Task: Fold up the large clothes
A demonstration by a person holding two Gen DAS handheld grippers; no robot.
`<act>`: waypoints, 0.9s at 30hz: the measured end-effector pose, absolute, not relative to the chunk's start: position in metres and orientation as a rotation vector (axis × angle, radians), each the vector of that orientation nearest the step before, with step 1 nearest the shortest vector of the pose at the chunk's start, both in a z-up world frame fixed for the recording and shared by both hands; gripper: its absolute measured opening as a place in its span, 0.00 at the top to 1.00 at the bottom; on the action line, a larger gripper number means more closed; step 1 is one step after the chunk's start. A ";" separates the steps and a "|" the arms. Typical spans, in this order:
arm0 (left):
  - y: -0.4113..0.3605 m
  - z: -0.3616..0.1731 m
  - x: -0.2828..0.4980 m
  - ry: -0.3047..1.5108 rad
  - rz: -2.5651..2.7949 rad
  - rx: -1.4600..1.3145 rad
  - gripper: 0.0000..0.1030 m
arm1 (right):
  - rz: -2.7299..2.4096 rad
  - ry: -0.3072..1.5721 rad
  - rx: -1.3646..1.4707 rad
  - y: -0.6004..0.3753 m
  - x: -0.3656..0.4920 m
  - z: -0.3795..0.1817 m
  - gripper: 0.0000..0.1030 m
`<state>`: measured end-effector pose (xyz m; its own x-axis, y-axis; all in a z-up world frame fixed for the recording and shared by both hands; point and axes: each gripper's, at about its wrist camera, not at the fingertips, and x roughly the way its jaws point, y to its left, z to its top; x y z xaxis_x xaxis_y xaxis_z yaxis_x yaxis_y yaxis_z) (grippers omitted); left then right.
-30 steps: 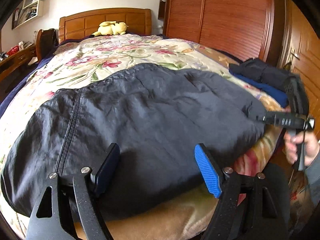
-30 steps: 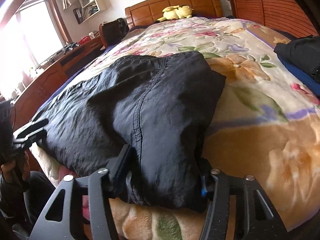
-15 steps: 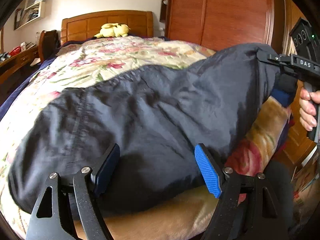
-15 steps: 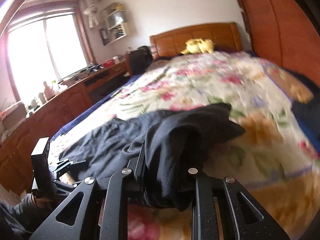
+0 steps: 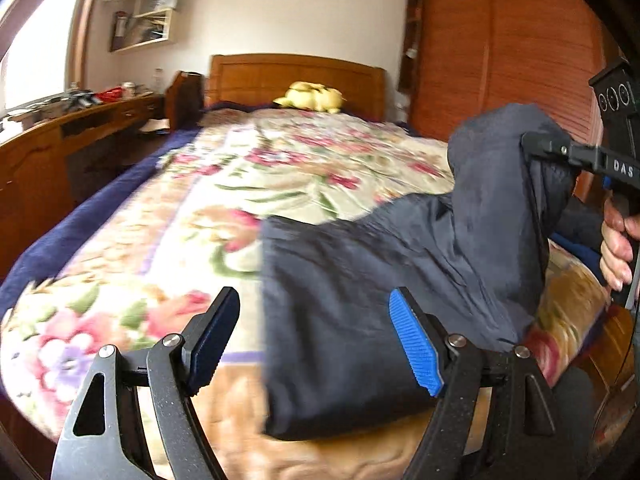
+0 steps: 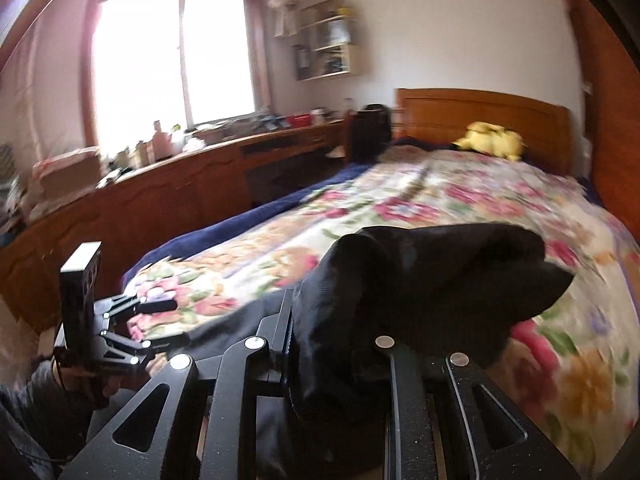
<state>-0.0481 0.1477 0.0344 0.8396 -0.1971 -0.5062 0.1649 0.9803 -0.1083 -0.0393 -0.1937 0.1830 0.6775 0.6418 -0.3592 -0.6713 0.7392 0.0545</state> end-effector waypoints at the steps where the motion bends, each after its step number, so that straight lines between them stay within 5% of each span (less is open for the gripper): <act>1: 0.156 0.036 -0.049 0.535 -0.172 -0.066 0.24 | 0.761 0.372 -0.102 -0.180 -0.036 0.183 0.80; 13: 0.223 0.025 -0.065 0.531 -0.020 -0.130 0.24 | 0.987 0.631 -0.194 -0.045 0.011 0.110 0.77; 16: 0.227 0.023 -0.067 0.537 -0.016 -0.128 0.24 | 0.996 0.646 -0.142 -0.039 0.027 0.116 0.60; 18: 0.226 0.023 -0.066 0.532 -0.020 -0.131 0.24 | 0.992 0.615 -0.131 -0.042 0.027 0.131 0.30; 27: 0.199 0.044 -0.056 0.493 -0.088 -0.104 0.24 | 0.767 0.488 -0.162 -0.099 0.035 0.149 0.25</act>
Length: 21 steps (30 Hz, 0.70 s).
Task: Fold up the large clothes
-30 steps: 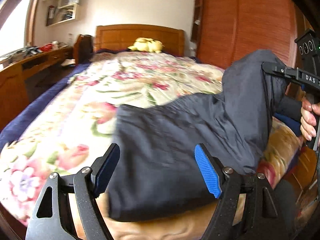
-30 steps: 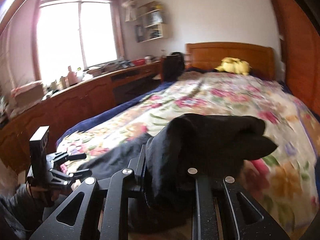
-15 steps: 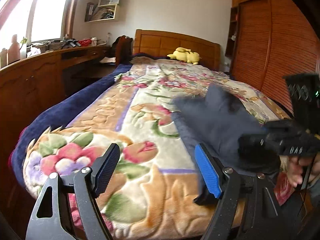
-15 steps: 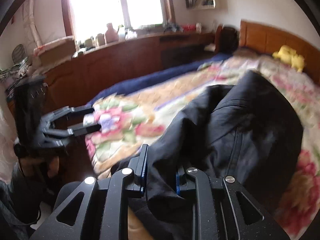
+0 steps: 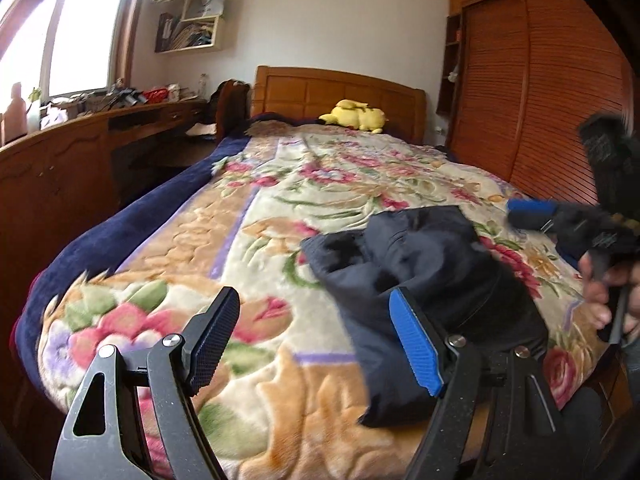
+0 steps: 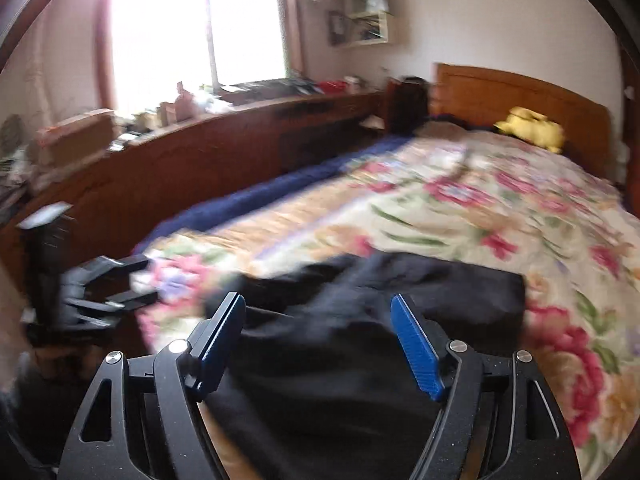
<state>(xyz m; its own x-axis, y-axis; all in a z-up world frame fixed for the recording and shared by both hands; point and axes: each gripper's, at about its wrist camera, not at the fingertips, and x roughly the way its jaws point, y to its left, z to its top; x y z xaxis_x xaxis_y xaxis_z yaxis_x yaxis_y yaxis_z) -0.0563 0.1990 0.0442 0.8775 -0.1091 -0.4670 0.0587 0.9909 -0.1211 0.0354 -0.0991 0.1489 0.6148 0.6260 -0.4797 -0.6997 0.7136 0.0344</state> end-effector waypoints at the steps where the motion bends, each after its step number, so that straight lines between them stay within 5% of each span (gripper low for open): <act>1: 0.193 0.049 -0.053 0.485 -0.102 -0.101 0.24 | 0.734 0.509 -0.183 -0.100 0.043 0.141 0.25; 12: 0.130 0.077 -0.019 0.482 -0.282 -0.017 0.24 | 0.654 0.584 -0.125 -0.107 0.061 0.095 0.30; 18: 0.109 0.049 0.004 0.629 -0.341 0.020 0.55 | 0.619 0.600 -0.120 -0.132 0.057 0.083 0.30; 21: 0.109 0.034 -0.002 0.690 -0.377 0.019 0.79 | 0.613 0.603 -0.124 -0.137 0.050 0.082 0.30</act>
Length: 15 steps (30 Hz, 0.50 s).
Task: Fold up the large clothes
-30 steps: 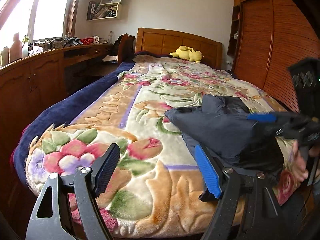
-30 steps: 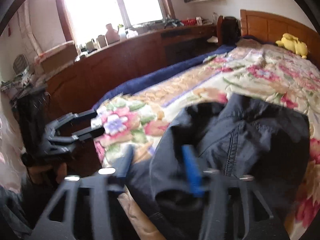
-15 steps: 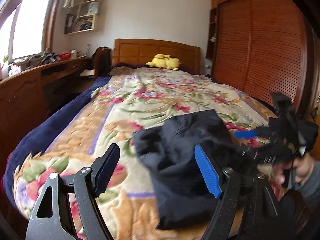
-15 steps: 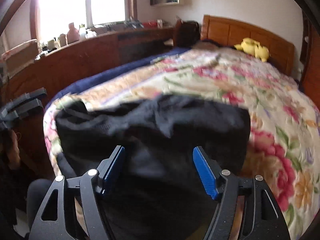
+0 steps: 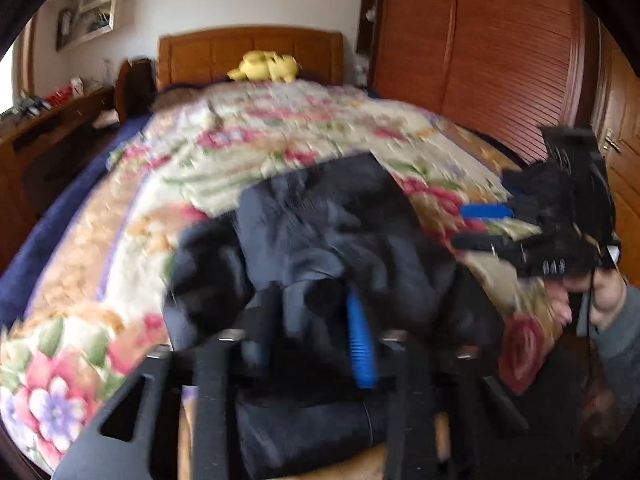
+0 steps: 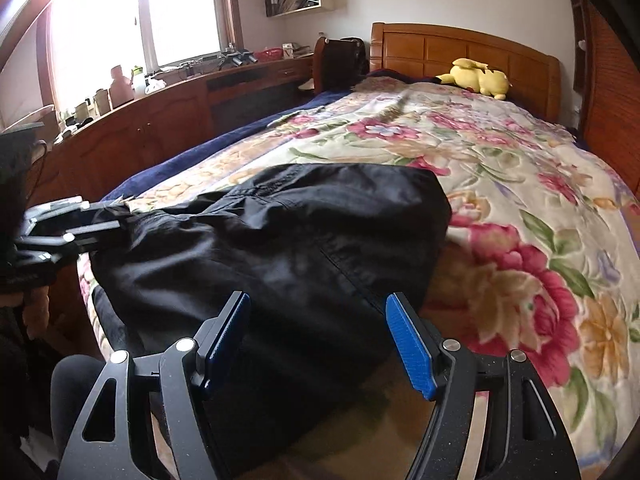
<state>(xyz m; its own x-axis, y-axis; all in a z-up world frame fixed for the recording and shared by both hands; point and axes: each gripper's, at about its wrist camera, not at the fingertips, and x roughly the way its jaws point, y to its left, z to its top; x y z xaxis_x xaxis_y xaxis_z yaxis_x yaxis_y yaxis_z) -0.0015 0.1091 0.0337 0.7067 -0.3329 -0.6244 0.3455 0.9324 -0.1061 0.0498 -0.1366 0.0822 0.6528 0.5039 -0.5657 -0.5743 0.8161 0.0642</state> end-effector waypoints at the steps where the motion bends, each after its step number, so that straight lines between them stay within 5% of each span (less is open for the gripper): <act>1: 0.107 0.032 -0.006 0.690 -0.376 0.028 0.85 | 0.612 0.604 -0.124 -0.138 0.048 0.083 0.30; 5: 0.109 0.036 -0.039 0.647 -0.316 0.045 0.93 | 0.618 0.599 -0.111 -0.141 0.045 0.087 0.30; 15: 0.150 0.006 -0.074 0.696 -0.171 -0.032 0.94 | 0.640 0.561 -0.073 -0.140 0.036 0.089 0.30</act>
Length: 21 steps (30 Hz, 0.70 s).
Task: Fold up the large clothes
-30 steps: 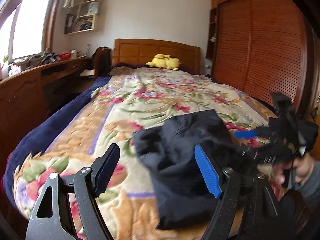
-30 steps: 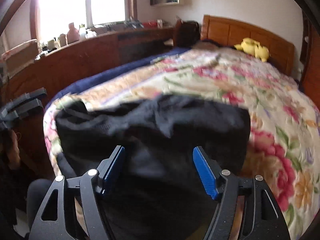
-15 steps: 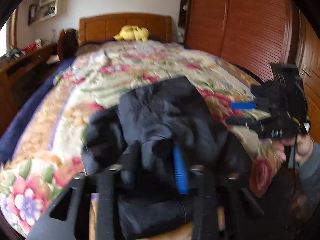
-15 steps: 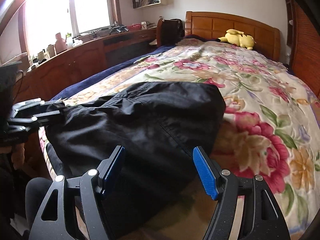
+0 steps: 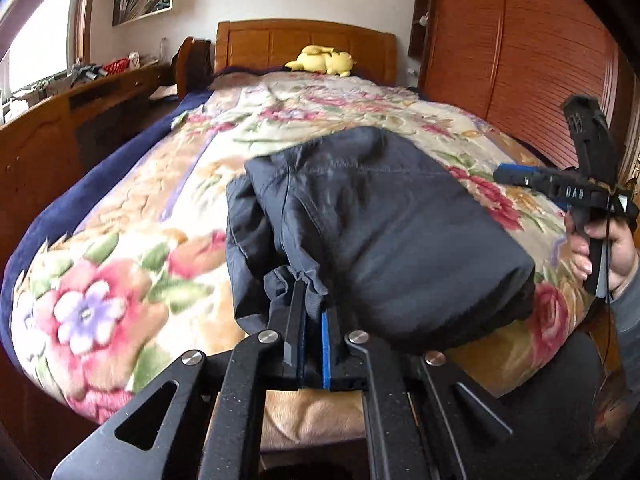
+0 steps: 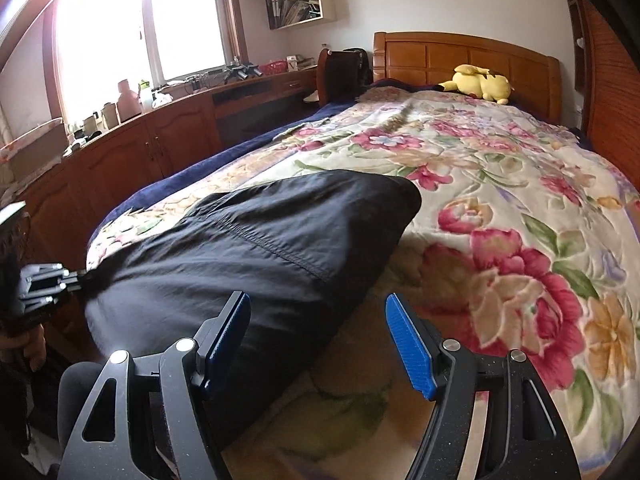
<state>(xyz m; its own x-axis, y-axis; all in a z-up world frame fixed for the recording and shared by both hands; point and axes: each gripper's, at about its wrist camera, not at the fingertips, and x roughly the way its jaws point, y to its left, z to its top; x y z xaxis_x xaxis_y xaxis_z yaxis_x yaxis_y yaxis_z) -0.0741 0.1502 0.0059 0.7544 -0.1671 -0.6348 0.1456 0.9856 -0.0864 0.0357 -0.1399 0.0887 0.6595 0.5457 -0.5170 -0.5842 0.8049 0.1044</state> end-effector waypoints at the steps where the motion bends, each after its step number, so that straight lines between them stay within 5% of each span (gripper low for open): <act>1: 0.147 0.004 -0.074 0.696 -0.160 -0.022 0.93 | 0.642 0.560 -0.072 -0.138 0.037 0.089 0.30; 11: 0.147 0.001 -0.074 0.716 -0.089 -0.047 0.71 | 0.637 0.561 -0.098 -0.127 0.054 0.086 0.28; 21: 0.149 0.014 -0.099 0.691 -0.068 -0.054 0.63 | 0.647 0.571 -0.115 -0.128 0.056 0.080 0.26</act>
<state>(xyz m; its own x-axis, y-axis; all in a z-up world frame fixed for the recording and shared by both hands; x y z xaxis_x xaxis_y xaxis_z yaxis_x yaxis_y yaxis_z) -0.0992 0.1490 0.0143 0.7684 -0.0801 -0.6349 0.0444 0.9964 -0.0721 0.0557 -0.1278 0.0801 0.6511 0.5372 -0.5362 -0.5989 0.7976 0.0718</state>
